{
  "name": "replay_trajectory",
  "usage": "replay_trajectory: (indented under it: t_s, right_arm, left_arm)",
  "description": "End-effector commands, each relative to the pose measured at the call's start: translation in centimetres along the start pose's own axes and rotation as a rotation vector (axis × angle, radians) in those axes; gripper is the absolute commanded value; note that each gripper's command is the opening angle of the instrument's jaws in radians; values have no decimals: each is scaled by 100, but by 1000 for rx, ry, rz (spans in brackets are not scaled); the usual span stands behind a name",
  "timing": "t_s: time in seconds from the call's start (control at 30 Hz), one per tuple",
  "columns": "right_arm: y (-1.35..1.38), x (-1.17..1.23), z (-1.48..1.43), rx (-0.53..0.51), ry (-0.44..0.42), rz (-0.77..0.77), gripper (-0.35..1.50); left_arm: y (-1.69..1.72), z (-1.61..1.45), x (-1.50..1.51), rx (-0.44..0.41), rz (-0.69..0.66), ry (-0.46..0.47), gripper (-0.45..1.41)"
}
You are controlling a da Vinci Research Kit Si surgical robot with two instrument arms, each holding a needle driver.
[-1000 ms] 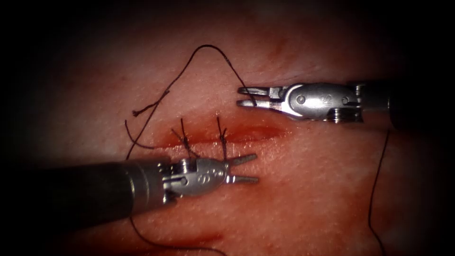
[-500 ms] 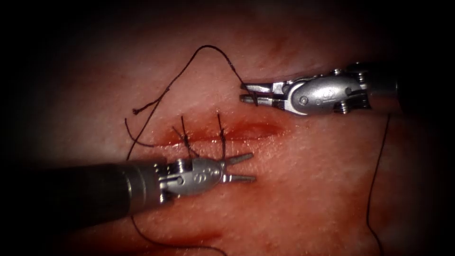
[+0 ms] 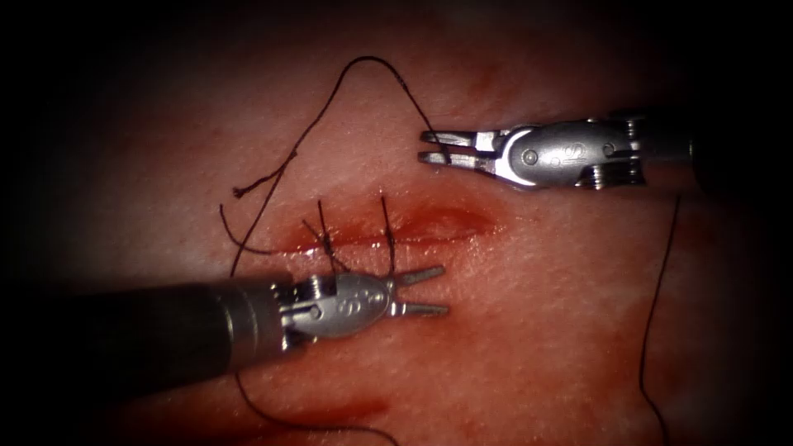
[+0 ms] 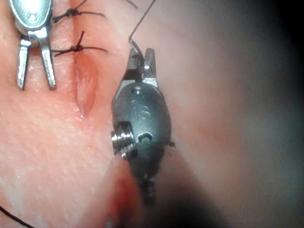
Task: Wound Closure
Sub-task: Push needle through tissue above incision with right hand
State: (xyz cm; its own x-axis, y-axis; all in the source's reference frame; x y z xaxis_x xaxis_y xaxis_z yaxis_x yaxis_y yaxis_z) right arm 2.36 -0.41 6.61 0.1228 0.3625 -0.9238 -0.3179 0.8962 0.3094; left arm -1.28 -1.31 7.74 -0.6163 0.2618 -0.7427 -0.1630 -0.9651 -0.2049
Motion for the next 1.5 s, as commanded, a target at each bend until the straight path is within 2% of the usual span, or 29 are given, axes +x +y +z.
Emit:
replay_trajectory:
  t_s: [0.03, 0.1, 0.13, 0.23, 0.53, 0.73, 0.8, 0.83, 0.87, 0.97, 1.0, 1.2, 1.5]
  right_arm:
    - [4, -3, 14, 12, -11, 121, -35]
    - [10, -6, 19, 21, -31, 214, -35]
    - [16, -9, 25, 38, -49, 348, -35]
    - [21, -16, 34, 52, -74, 491, -35]
    - [12, -30, 44, 109, -149, 766, -35]
    - [10, -30, 45, 149, -164, 911, -35]
    - [7, -31, 45, 153, -211, 1035, -35]
    - [7, -31, 45, 153, -211, 1035, -35]
    - [2, -31, 47, 164, -274, 1090, -35]
    - [-9, -34, 48, 216, -341, 1140, -35]
    - [-20, -36, 49, 268, -367, 1197, -35]
    - [-51, -38, 48, 351, -410, 1284, -35]
    - [-85, -34, 39, 410, -413, 1346, -35]
  left_arm:
    - [0, 8, -1, -2, 1, 1, 21]
    - [0, 8, -1, -2, 1, 1, 21]
    - [0, 8, -1, -2, 1, 1, 21]
    - [0, 8, -1, -2, 1, 1, 21]
    - [0, 6, -3, -4, 3, 2, 21]
    - [0, 5, -3, -4, 3, 2, 21]
    - [0, 5, -3, -5, 3, 2, 21]
    - [0, 5, -3, -5, 3, 2, 21]
    - [0, 5, -3, -5, 3, 2, 21]
    - [0, 4, -4, -5, 3, 2, 21]
    - [0, 4, -4, -6, 4, 2, 21]
    - [-1, 3, -4, -7, 3, 3, 21]
    - [-2, 0, -4, -10, 3, 3, 21]
